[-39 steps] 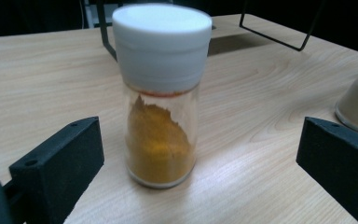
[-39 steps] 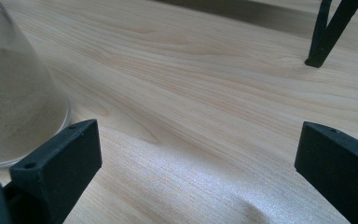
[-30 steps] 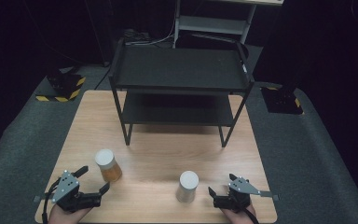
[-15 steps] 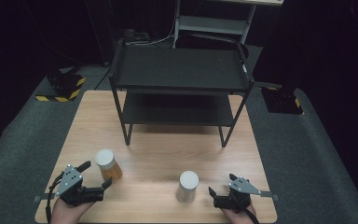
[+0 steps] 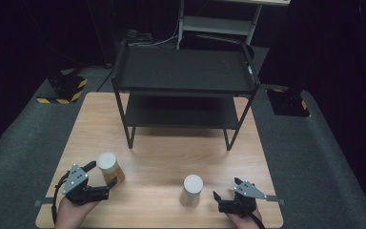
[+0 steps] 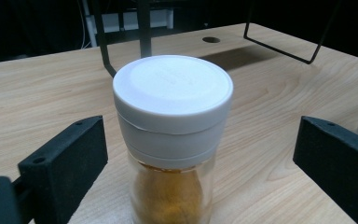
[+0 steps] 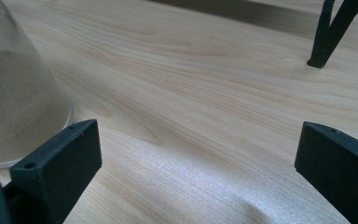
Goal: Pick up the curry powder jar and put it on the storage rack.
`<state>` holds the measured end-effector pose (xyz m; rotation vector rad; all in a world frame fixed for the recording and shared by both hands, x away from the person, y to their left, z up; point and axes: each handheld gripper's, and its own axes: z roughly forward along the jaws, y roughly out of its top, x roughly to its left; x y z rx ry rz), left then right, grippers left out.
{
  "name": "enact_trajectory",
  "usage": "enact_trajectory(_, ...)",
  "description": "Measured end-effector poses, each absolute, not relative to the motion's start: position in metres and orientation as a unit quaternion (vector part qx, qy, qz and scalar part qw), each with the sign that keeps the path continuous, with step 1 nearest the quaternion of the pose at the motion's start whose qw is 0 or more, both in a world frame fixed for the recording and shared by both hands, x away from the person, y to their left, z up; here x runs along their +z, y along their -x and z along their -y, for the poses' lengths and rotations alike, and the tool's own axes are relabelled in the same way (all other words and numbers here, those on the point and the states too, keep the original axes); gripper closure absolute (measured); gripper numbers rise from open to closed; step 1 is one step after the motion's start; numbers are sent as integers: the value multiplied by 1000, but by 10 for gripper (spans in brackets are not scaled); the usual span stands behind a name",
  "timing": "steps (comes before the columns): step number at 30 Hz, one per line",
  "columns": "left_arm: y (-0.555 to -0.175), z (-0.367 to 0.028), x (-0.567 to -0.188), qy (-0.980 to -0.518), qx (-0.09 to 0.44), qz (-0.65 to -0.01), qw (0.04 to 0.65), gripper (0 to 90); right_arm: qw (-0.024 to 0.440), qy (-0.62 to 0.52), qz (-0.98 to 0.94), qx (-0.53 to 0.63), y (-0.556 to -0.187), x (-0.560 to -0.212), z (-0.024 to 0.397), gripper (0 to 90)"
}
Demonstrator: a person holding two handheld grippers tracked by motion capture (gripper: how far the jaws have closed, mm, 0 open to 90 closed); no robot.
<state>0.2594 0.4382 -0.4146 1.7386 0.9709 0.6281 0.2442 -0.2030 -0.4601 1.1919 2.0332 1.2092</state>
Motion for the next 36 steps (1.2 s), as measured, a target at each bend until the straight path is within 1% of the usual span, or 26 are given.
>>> enact_trajectory(12,-270,-438,-419,-718,262,-402,505,100,242,-438,-743,444,-244,-460,204,0)
enact_trajectory(21,-274,-438,-420,-716,263,-405,505,177,241,-438,-742,445,-244,-460,204,0)
enact_trajectory(36,-277,-438,-424,-710,263,-410,509,257,241,-439,-741,447,-244,-461,205,0)
